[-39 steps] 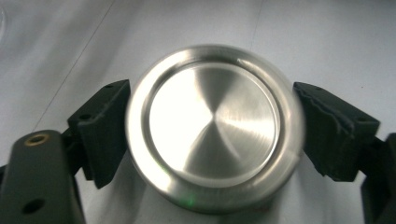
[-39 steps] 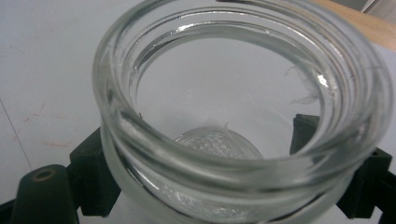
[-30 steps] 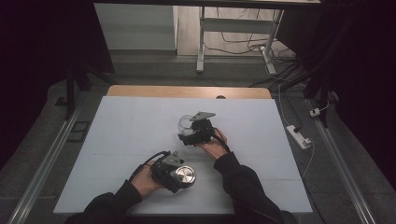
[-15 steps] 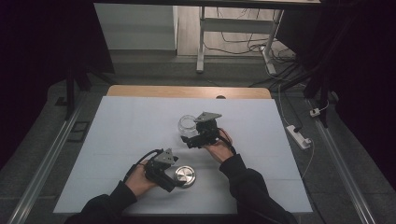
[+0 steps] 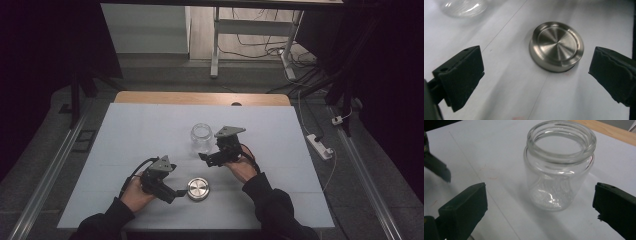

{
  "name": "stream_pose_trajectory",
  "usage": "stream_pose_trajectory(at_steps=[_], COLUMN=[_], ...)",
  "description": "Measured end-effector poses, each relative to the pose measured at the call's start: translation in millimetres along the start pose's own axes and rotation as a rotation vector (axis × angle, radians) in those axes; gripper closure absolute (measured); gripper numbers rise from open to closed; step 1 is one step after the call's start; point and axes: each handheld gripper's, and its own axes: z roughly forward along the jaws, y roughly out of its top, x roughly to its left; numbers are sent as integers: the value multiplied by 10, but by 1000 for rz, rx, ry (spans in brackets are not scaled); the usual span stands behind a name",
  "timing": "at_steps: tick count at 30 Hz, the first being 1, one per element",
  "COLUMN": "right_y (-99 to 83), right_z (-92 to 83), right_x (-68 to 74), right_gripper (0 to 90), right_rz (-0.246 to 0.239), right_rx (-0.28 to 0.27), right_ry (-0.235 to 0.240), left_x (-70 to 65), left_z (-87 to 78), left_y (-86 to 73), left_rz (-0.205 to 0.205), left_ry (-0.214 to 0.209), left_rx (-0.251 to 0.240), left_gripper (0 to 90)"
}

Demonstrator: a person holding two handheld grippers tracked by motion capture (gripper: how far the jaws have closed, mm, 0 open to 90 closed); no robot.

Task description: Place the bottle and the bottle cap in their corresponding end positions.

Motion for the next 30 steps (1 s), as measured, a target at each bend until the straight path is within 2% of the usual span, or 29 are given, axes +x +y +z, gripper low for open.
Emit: stream_pose_trajectory(at_steps=[11,19,25,30], right_y=[-100,-184,-251,-296], right_z=[-164,-280,-344,-452], right_x=[128,155,180,185], right_gripper=[0,0,0,0], right_rz=[-21,-22,-26,-21], right_rx=[-4,-6,9,-3], right_ry=[20,20,30,25], left_x=[54,59,34,7], left_z=[-176,-286,-356,-432], left_y=[-175,-288,-359,-415], left_rz=[-76,-119,-122,-128], left_ry=[47,37,50,68], left_rx=[-21,-33,-13,-22], left_gripper=[0,0,0,0])
